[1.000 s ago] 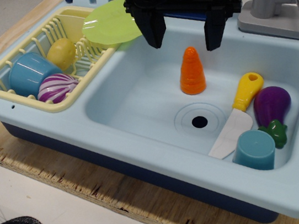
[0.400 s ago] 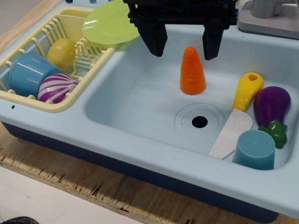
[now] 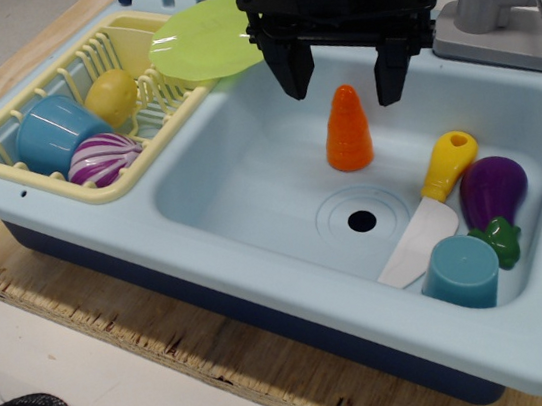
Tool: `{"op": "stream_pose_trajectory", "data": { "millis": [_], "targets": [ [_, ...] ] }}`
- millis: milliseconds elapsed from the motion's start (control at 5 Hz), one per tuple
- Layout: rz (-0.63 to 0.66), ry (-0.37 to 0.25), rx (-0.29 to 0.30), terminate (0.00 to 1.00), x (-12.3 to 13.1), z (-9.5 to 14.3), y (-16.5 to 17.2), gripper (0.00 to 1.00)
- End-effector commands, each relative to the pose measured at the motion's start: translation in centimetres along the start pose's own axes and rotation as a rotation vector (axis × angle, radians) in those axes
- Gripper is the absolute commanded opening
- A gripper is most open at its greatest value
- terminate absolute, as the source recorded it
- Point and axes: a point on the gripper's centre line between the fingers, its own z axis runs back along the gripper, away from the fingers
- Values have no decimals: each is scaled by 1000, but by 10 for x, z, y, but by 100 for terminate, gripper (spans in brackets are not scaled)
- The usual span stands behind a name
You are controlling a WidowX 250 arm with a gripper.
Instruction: Put carrot on plate
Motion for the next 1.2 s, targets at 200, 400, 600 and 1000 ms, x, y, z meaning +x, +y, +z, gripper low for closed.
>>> {"op": "stream_pose_trajectory", "data": {
  "millis": [200,400,600,1000],
  "targets": [
    [-34,-22,-12,0,27,-9,5,100],
    [-19,3,-31,0,25,-17,5,100],
    [-4,45,-55,0,24,-25,4,100],
    [8,84,-71,0,22,-32,4,0]
  ]
}}
